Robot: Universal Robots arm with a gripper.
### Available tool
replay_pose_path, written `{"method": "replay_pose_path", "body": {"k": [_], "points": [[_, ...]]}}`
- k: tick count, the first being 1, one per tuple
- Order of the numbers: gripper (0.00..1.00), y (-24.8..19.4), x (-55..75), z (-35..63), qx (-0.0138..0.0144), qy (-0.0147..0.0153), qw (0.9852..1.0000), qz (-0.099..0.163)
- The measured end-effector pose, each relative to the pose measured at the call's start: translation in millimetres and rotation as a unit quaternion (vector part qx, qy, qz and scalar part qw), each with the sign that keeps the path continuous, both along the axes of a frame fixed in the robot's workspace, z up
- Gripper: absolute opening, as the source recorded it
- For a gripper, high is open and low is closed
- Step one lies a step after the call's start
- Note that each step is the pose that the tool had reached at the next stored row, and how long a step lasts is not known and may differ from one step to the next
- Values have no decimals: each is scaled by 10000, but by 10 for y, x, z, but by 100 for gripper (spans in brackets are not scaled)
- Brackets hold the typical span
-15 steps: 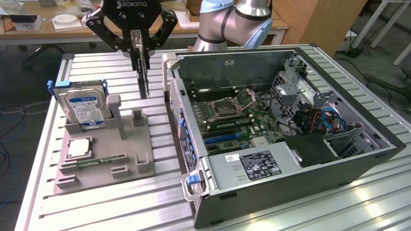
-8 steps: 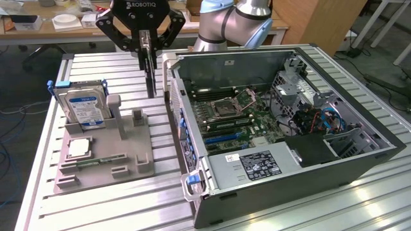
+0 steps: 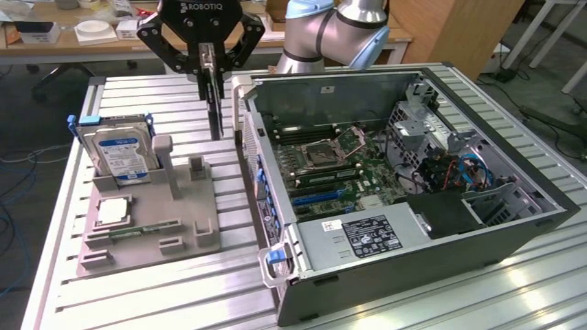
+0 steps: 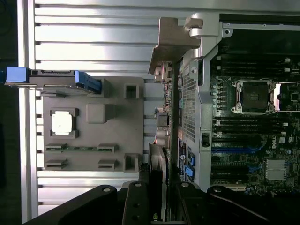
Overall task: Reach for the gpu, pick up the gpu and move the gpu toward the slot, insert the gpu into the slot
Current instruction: 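Pick up the gpu and move the gpu toward the slot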
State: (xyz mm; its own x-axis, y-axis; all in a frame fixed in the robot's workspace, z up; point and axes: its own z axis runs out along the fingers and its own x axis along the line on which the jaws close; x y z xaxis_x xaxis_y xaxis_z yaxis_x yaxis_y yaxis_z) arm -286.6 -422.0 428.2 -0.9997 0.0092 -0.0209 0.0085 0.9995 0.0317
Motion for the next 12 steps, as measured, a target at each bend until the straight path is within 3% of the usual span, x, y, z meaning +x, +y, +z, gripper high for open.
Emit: {"method": "replay_pose_path", "body": {"k": [12], "points": [[27,0,149,0,0,0,10000,1]]}}
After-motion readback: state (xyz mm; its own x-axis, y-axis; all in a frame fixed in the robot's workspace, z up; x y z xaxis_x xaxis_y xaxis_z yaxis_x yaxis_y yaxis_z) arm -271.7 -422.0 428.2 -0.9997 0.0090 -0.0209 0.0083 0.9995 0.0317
